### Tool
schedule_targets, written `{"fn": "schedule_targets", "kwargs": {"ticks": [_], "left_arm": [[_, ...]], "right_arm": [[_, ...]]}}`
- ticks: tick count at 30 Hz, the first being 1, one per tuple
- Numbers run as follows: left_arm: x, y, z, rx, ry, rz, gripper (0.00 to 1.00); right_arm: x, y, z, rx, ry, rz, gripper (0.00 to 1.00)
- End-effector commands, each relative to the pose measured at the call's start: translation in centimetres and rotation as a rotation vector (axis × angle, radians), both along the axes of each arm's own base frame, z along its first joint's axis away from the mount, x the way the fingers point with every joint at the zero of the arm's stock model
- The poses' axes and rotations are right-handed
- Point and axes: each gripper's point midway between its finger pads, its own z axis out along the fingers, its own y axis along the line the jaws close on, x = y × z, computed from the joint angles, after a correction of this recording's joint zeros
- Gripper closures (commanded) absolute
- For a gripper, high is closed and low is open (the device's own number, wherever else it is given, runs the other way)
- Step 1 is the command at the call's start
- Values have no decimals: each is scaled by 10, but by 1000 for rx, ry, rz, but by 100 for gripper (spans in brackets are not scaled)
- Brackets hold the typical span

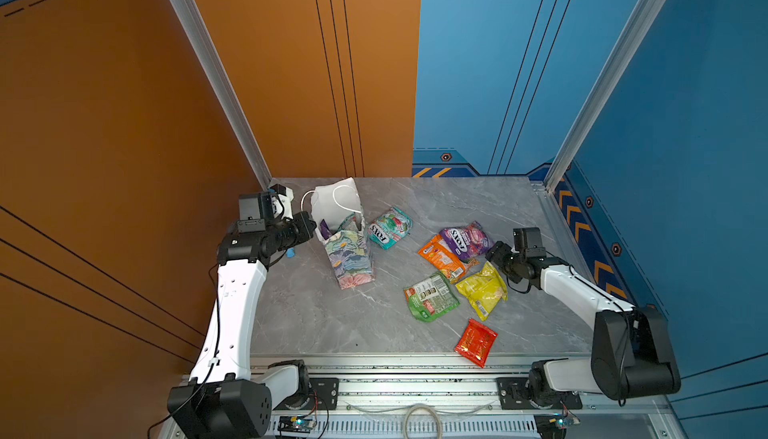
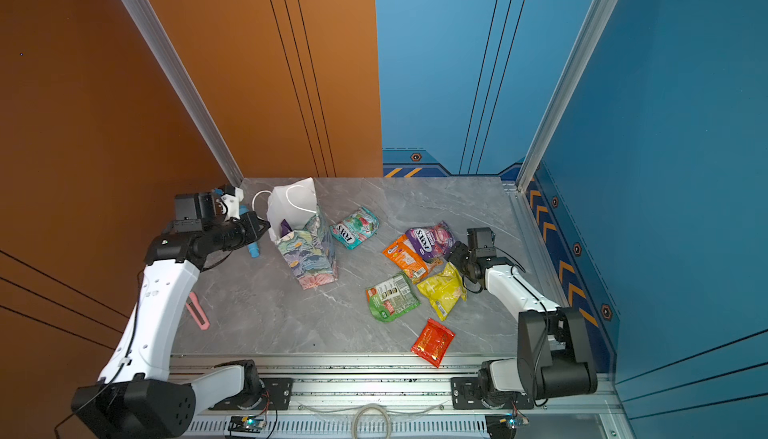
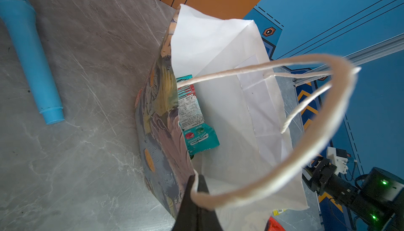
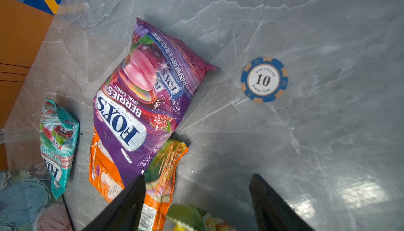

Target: Place the snacks into the paper bag

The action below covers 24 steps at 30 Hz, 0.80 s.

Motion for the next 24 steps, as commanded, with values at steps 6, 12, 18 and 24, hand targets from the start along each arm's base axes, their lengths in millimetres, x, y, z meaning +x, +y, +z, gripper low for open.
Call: {"fn": "schedule_targets", "kwargs": {"ticks": [6,12,18,24], "left_arm": [[0,-5,13,-17,-49,-28,100],[0,-4,11,-17,-43,-26,100],[0,-4,11,-16,-45,-27,100],[1,-4,10,-15,-42,-25,100]], "right_arm": [[48,9,3,127,-95,-7,25],[62,12,-13,189,-98,-29,27],[73,15,-24,230,-106,-52,30],[84,15,-35,264,-104,-80,36]]}}
